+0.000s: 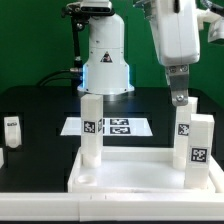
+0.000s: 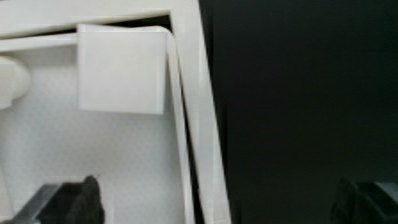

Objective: Assemble desk

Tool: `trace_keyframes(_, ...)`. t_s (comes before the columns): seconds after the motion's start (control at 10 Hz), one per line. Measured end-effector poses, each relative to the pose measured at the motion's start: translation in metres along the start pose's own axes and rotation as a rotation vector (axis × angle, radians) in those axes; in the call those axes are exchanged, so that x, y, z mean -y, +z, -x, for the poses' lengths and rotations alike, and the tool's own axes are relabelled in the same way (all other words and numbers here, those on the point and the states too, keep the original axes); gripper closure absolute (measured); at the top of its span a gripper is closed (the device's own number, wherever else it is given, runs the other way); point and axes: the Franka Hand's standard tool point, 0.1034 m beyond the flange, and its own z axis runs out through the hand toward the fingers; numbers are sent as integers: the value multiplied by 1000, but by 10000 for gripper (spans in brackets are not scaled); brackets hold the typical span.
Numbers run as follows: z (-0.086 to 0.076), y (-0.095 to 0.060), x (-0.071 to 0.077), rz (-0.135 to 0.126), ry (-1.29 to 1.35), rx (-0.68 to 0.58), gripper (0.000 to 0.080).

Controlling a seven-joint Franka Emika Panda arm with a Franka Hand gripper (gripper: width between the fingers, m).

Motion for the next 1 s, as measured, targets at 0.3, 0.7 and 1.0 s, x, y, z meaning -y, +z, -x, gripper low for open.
trace_keyframes(0.3, -44, -30, -18, -20, -295, 19, 151)
trace_keyframes(0.7, -61, -33, -24, -49, -548, -10, 151)
trace_keyframes(1.0, -106, -29, -50, -28, -998, -40, 151)
